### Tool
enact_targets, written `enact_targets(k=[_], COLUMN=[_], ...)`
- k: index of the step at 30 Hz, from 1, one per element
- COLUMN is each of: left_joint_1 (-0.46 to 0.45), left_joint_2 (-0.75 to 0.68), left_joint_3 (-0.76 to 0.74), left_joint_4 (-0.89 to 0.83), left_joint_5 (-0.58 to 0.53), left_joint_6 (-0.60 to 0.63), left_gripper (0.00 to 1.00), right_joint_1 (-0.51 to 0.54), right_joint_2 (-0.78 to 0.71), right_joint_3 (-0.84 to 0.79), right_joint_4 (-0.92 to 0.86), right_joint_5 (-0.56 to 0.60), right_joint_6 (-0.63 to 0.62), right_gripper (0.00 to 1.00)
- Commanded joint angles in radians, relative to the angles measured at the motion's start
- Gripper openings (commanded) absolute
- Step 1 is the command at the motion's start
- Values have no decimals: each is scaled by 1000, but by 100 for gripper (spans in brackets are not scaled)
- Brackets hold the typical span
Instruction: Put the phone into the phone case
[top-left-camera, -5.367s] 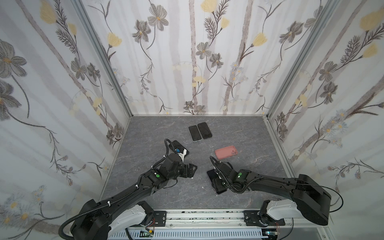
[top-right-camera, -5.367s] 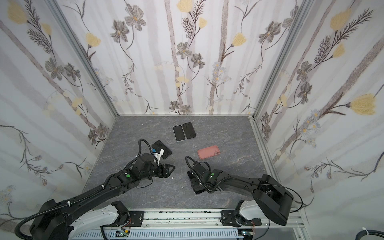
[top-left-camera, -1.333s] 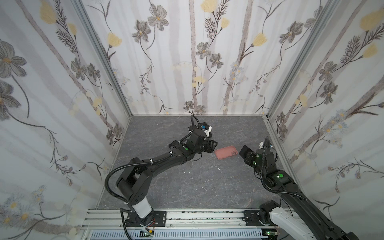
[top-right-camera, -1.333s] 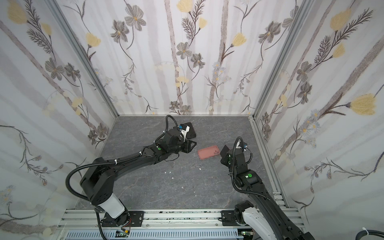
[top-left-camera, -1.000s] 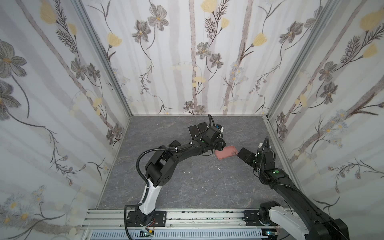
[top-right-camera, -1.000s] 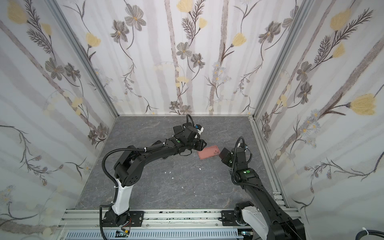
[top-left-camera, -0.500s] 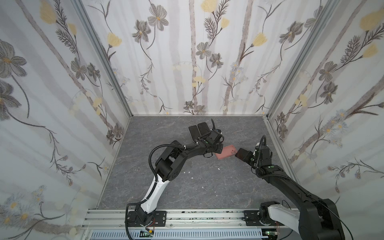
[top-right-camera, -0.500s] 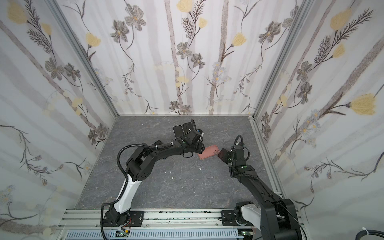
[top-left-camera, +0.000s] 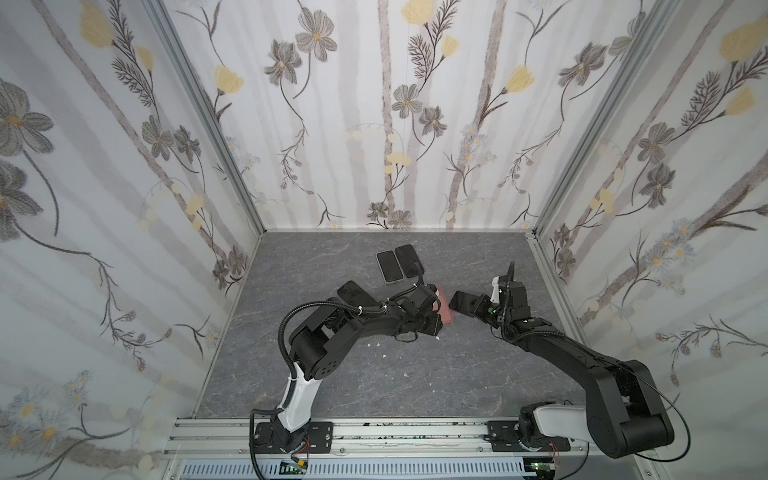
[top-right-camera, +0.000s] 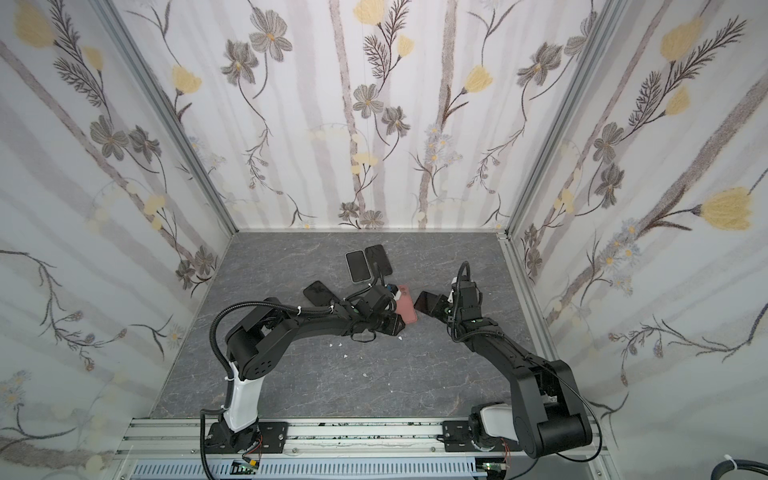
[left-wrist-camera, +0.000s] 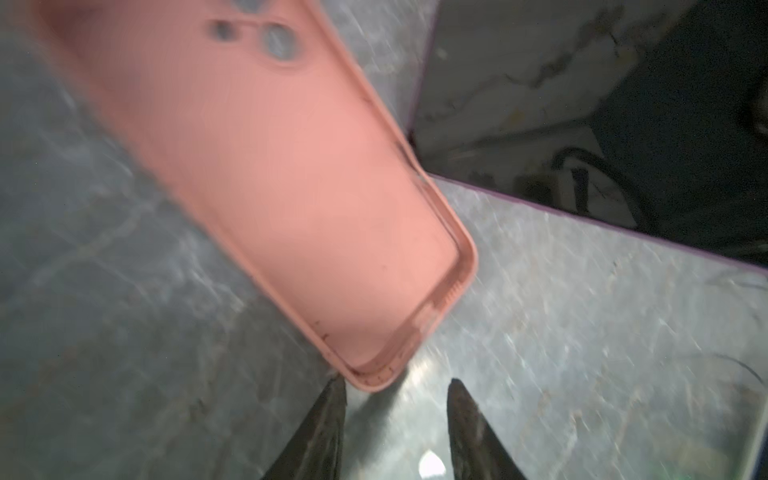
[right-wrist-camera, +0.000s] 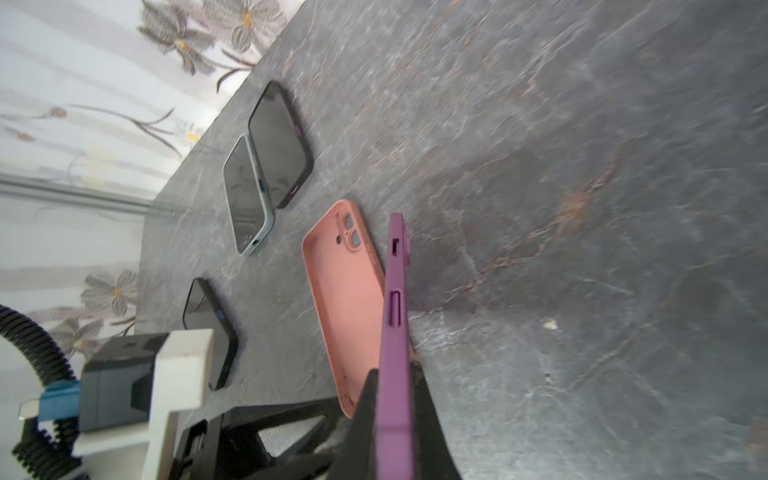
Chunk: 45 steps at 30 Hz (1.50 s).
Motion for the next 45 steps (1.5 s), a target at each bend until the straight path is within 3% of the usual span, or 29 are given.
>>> enact_targets(k=[1, 6, 12, 19, 26, 29, 33, 45], left_joint_1=[-39, -131, -190, -192, -190, -191, -189, -147], left_joint_2=[-42, -124, -306, -610, -834, -864, -869, -787], left_joint_3=[-81, -182, -262, -422, -610, -659, -706, -781], left_joint_4=[91, 136, 136, 53, 19, 22, 26, 115], left_joint_5=[57, 55, 22, -202, -328, -375, -426, -370], left_joint_6=[-92, -163, -207, -238, -323, -361, -386, -417], left_gripper=[43, 43, 46, 47, 46, 45, 43, 35], right_joint_1=[54, 127, 134, 164, 257, 334, 401, 496], right_joint_2=[17, -14, -120, -238, -220, -222, -138, -77], right_joint_3=[4, -4, 64, 118, 128, 93, 126, 144], right_joint_4=[50, 41, -128, -264, -359, -300, -349, -393], right_joint_5=[-92, -103, 1, 60, 37, 18, 22, 18], right_joint_6=[35, 58, -11, -35, -67, -38, -62, -51], right_gripper=[0, 0, 0, 0, 0, 0, 0, 0])
